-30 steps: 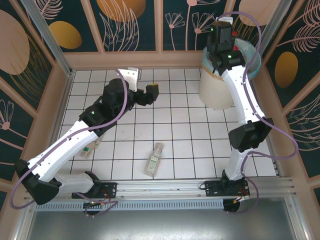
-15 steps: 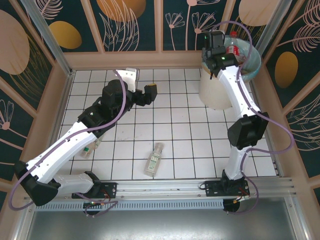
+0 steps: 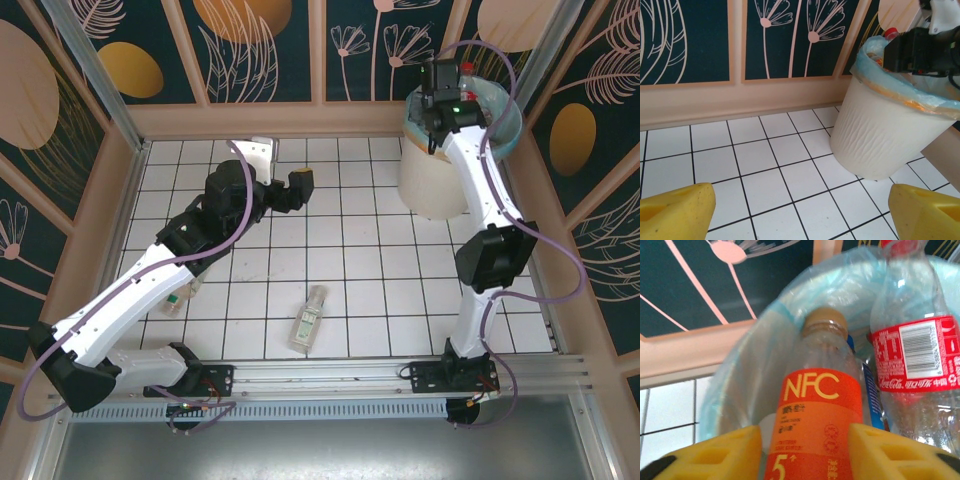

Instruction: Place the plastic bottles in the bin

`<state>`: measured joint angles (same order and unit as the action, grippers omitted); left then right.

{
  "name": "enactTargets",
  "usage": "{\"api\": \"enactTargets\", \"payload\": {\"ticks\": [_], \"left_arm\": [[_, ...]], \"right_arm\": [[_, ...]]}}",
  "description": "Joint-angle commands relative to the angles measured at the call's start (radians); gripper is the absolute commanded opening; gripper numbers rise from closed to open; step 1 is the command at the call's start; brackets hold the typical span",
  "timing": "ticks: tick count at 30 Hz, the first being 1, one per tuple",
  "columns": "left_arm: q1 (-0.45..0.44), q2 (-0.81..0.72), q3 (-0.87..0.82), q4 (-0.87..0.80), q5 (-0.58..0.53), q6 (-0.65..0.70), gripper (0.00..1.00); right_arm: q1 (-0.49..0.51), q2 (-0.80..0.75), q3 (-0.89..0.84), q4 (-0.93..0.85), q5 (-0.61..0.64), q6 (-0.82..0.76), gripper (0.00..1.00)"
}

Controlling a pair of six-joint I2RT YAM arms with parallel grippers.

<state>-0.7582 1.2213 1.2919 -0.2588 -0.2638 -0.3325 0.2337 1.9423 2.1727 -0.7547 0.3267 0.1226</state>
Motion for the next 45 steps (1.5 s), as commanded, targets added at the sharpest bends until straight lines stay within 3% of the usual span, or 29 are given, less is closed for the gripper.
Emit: {"api": "enactTargets", "payload": {"ticks": [1,6,11,17,20,23,30,37,45], "left_arm": [[0.002,-0.049,0.008,-0.01,-0.066,0.034,0.9],[0.002,-0.124,-0.047,-0.064,-0.141,0.012,0.9],[0.003,-0.217,-0.161,-0.156,-0.129,-0.02,0.9],[0.002,-0.326,-0.334,-0.219,-0.137,0.064,0.91],[0.002,-0.346,-0.397,-0.213,-0.147,0.144,0.92],[0.002,-0.353,-0.46,-0.164,-0.151,0.262,0.93],[0.002,-0.483,-0.617,-0.033,0.008,0.544,0.99],[0.002,-0.713,-0.776,-0.088,0.336,0.777,0.99],[0.002,-0.838,-0.856,-0.061,0.378,0.834,0.99]], "right_arm": [[0.033,-0.042,0.096,0.0,-0.014,0.008,0.54],[0.151,-0.178,0.004,0.049,0.008,-0.023,0.67],[0.386,-0.411,-0.395,0.129,-0.013,0.027,0.74],[0.66,-0.565,-0.737,0.019,-0.059,0.321,0.76],[0.763,-0.553,-0.846,-0.018,-0.188,0.488,0.77],[0.837,-0.506,-0.909,-0.06,-0.24,0.613,0.77],[0.944,-0.399,-0.908,-0.104,-0.264,0.814,0.85],[0.984,-0.303,-0.959,-0.004,-0.367,0.882,0.86],[0.984,-0.23,-1.072,0.15,-0.476,0.91,0.84]]}}
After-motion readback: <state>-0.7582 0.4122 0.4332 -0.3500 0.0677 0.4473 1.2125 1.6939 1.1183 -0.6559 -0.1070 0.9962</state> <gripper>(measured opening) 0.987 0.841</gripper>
